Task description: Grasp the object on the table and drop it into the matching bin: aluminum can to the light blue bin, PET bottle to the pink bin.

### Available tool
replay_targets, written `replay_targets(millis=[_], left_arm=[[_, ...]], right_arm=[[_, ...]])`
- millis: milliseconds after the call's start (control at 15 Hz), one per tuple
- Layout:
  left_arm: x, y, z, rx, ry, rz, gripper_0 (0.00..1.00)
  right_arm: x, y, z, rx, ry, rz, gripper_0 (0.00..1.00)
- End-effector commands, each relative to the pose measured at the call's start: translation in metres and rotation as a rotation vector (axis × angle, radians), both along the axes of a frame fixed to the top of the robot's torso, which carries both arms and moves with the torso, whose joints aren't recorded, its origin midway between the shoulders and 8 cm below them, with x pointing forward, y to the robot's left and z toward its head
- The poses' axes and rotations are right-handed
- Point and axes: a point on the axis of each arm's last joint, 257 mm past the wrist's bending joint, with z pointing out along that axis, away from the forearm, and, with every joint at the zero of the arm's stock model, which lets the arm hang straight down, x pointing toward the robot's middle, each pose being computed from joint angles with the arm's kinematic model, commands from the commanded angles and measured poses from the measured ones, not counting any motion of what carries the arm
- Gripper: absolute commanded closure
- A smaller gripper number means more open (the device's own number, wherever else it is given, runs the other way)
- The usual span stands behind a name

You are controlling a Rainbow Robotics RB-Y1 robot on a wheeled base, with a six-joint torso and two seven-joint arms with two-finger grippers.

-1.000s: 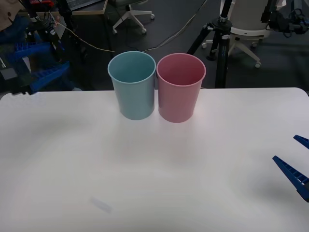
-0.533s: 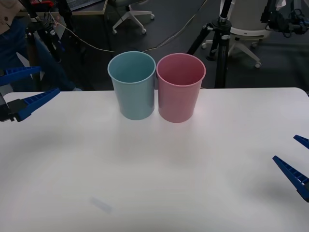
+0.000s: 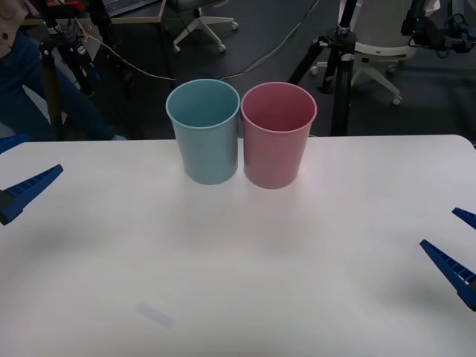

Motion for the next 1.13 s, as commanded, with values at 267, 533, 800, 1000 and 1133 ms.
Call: replay_targets(millis=[267,533,800,1000,1133], left_arm=[[-0.035,-0.025,-0.041,-0.070,0.050,-0.030,0.00],[-0.058,-0.034,-0.054,-0.080,0.069,-0.033,0.00],[-0.061,-0.035,-0.058,-0.090,0.064,-0.022,0.00],[-0.060,-0.034,-0.061,-0.095,0.070,-0.013,0.00],[-0.060,-0.034,-0.061,-0.095,0.070,-0.013,0.00]], right_arm=[[0.000,0.000,0.000,0.000,0.000,0.000,0.00],[0.000,0.000,0.000,0.000,0.000,0.000,0.00],[0.000,0.000,0.000,0.000,0.000,0.000,0.00],[0.000,0.000,0.000,0.000,0.000,0.000,0.00],[0.000,0.000,0.000,0.000,0.000,0.000,0.00]])
